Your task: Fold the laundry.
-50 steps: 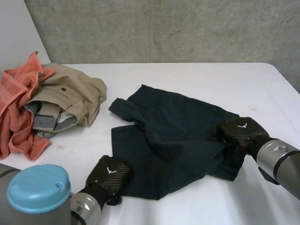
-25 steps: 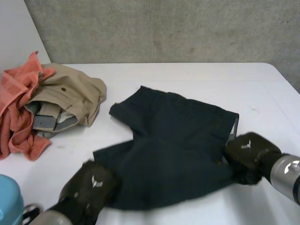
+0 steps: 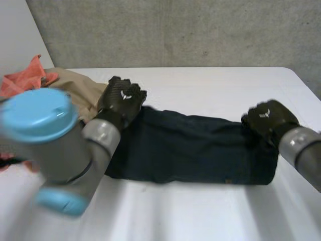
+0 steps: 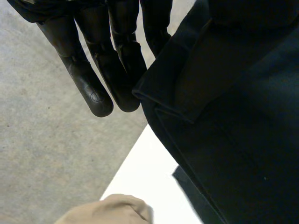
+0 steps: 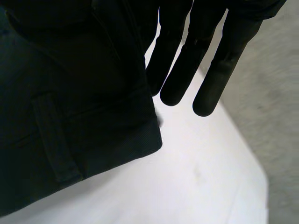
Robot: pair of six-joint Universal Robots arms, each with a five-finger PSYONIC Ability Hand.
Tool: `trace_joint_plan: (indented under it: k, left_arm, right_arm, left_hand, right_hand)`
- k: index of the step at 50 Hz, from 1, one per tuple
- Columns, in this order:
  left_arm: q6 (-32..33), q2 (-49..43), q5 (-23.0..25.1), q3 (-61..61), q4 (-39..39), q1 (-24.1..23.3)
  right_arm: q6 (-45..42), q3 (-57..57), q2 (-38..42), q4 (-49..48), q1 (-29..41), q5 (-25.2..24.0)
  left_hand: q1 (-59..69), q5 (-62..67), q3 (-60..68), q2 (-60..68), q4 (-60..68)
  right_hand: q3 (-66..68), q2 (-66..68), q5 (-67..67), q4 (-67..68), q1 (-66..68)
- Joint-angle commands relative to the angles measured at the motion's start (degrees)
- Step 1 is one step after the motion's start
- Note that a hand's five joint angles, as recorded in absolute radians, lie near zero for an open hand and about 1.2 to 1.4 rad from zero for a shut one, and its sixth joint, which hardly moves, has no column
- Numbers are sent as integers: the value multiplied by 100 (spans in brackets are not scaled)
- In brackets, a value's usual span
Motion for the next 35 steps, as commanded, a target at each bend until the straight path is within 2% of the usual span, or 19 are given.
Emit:
trace_joint_plan:
  k: [1, 6, 7, 8, 10, 12, 15, 18, 22, 24, 26, 29, 35]
  left_arm:
    - [645, -2116, -32, 2236, 150, 223]
    - [821, -3095, -14, 3241, 387, 434]
    - [848, -3192, -6, 3321, 440, 443]
    - [900, -3341, 12, 3452, 554, 443]
    - [953, -3421, 12, 3523, 703, 434]
    - [980, -3447, -5, 3524, 1027, 408]
    - [953, -3386, -23, 3401, 1275, 329]
    - [944, -3193, -32, 3006, 1407, 179]
    - [883, -2334, -32, 2199, 1425, 127]
    - [883, -2086, -32, 1899, 1460, 126]
    - [874, -1771, -23, 1522, 1478, 126]
    - [813, -1471, -23, 1152, 1469, 126]
    - [479, -1285, -23, 808, 1469, 91]
  right_arm:
    - [-62, -1139, 1623, -1490, 364, 669]
    - [-264, -1965, 2757, -2202, 479, 731]
    - [-291, -2089, 2906, -2307, 479, 749]
    - [-326, -2325, 3178, -2526, 488, 766]
    - [-335, -2511, 3373, -2721, 497, 793]
    - [-283, -2669, 3470, -2905, 497, 898]
    - [-151, -2626, 3339, -2915, 514, 977]
    - [113, -2267, 2874, -2582, 497, 986]
    - [831, -1504, 1813, -1303, 374, 925]
    - [1114, -1300, 1564, -861, 339, 890]
    - [1579, -1010, 1309, -210, 268, 671]
    - [1861, -607, 1256, 186, 50, 276]
    - [1941, -16, 1264, -251, -259, -428]
  left_hand:
    - [1594, 1331, 1202, 1167, 1129]
    - [1594, 1331, 1202, 1167, 1129]
    - [1594, 1331, 1202, 1167, 1129]
    - [-885, -1148, -1278, -1312, -1350]
    - [-3119, -3382, -3511, -3546, -3584]
    - [-5406, -5669, -5798, -5833, -5871]
    - [-5406, -5669, -5798, -5833, -5871]
    - [-5406, -5669, -5798, -5833, -5871]
    - [-5406, -5669, -5798, -5833, -5871]
    - [-5406, -5669, -5798, -5833, -5871]
    - [-5406, -5669, -5798, -5833, -5871]
    - [-5401, -5664, -5794, -5829, -5867]
    - [-5384, -5647, -5777, -5812, -5850]
  right_hand:
    - [1157, 1213, 1198, 1142, 1741]
    - [1157, 1213, 1198, 1142, 1741]
    - [696, 753, 737, 682, 1280]
    - [-974, -917, -933, -988, -389]
    - [-2747, -2691, -2706, -2761, -2163]
    - [-5843, -5787, -5802, -5858, -5259]
    - [-5843, -5787, -5802, -5858, -5259]
    - [-5843, -5787, -5802, -5858, -5259]
    - [-5843, -5787, -5802, -5858, -5259]
    - [-5843, -5787, -5802, -5858, -5259]
    - [-5836, -5780, -5795, -5850, -5252]
    - [-5433, -5377, -5392, -5448, -4849]
    - [-4609, -4552, -4568, -4623, -4024]
